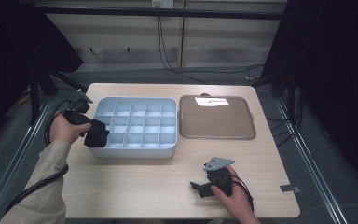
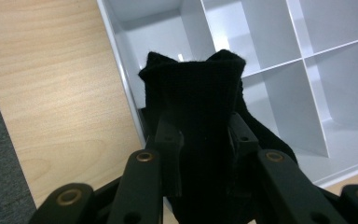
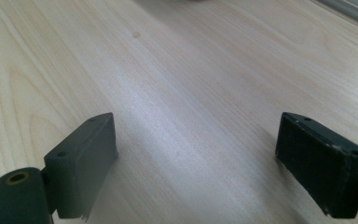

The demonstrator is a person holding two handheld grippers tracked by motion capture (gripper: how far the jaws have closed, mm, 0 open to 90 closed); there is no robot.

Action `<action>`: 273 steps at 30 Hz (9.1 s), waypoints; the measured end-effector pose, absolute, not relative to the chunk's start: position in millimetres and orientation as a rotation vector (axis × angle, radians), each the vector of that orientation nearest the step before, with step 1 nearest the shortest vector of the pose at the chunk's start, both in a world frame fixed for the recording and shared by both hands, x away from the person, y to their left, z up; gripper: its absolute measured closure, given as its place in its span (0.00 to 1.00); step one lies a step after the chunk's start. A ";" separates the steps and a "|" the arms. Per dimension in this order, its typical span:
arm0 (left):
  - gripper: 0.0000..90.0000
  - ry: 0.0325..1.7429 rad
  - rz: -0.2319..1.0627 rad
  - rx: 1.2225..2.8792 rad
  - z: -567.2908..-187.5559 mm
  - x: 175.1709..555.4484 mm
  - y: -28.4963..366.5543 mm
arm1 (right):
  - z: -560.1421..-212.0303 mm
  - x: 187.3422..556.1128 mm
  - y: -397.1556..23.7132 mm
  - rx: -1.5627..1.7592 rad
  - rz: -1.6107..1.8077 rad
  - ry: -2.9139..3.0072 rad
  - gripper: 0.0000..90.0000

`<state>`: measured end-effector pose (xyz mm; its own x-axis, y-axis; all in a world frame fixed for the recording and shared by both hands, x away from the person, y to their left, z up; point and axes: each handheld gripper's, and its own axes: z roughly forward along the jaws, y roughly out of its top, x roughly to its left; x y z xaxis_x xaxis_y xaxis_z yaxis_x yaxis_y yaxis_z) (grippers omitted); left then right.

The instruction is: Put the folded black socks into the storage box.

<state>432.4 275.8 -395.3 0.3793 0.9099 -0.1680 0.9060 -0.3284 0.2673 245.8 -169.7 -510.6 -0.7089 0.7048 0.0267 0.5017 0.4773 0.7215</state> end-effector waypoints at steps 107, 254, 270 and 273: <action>0.78 1.641 0.081 2.312 -346.7 434.0 277.6 | -510.5 245.9 -169.8 1.025 1.062 2.454 0.13; 0.41 1.483 0.104 2.288 -382.0 393.0 267.5 | -510.5 246.2 -168.2 1.026 1.064 2.460 0.13; 0.36 1.395 0.088 2.261 -394.1 357.7 266.5 | -510.5 246.3 -168.4 1.021 1.061 2.461 0.13; 0.36 1.382 0.098 2.251 -398.6 350.1 265.0 | -510.5 246.1 -168.3 1.023 1.059 2.462 0.13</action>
<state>350.1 265.0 -398.6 0.4838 0.8543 -0.1901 0.8187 -0.3650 0.4433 246.1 -168.3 -510.5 -0.7134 0.7002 0.0273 0.5013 0.4826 0.7182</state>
